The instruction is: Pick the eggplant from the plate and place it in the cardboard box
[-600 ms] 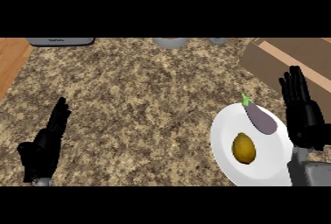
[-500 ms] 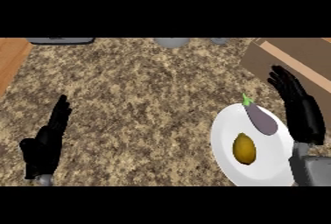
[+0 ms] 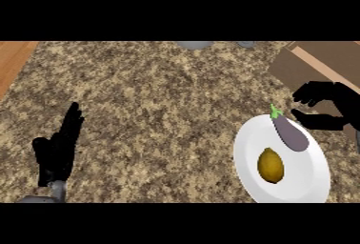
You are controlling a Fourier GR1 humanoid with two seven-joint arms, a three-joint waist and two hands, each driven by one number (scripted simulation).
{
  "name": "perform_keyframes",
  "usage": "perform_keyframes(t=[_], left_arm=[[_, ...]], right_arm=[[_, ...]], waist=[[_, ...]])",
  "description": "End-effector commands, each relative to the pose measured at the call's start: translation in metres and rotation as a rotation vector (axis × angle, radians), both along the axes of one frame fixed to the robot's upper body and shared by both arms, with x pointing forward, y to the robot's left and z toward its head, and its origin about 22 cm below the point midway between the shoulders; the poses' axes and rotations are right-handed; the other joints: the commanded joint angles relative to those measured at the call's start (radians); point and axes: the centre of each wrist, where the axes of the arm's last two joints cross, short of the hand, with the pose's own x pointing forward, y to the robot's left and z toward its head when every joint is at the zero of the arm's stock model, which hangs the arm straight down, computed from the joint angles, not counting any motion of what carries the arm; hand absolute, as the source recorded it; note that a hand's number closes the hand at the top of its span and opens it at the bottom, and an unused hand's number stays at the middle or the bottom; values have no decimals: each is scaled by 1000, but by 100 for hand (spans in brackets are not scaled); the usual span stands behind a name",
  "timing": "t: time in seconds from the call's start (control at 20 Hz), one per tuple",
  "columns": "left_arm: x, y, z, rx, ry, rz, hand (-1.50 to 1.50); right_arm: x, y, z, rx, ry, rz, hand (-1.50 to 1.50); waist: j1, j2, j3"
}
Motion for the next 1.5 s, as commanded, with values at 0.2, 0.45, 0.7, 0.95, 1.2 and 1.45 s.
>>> perform_keyframes(t=[0.2, 0.45, 0.7, 0.95, 1.2, 1.45], left_arm=[[9, -3, -28, -26, 20, 9, 0], [15, 4, -28, -37, 20, 18, 0], [30, 5, -14, -33, 25, 21, 0], [30, 22, -22, -39, 35, 25, 0], [24, 7, -24, -30, 14, 22, 0], [32, 4, -23, -32, 31, 47, 0]], right_arm=[[37, -12, 80, -353, 133, 129, -150], [68, 19, 126, -471, 287, 127, -150], [98, 67, 109, -516, 461, 171, -150], [114, 94, 85, -542, 571, 196, -150], [121, 143, 74, -651, 671, 223, -150], [118, 136, 38, -744, 798, 199, -150]], waist=[[-18, -12, 6], [-12, -13, 5], [-13, -13, 7], [-20, -12, 7], [-24, -16, 7], [-33, -17, 7]])
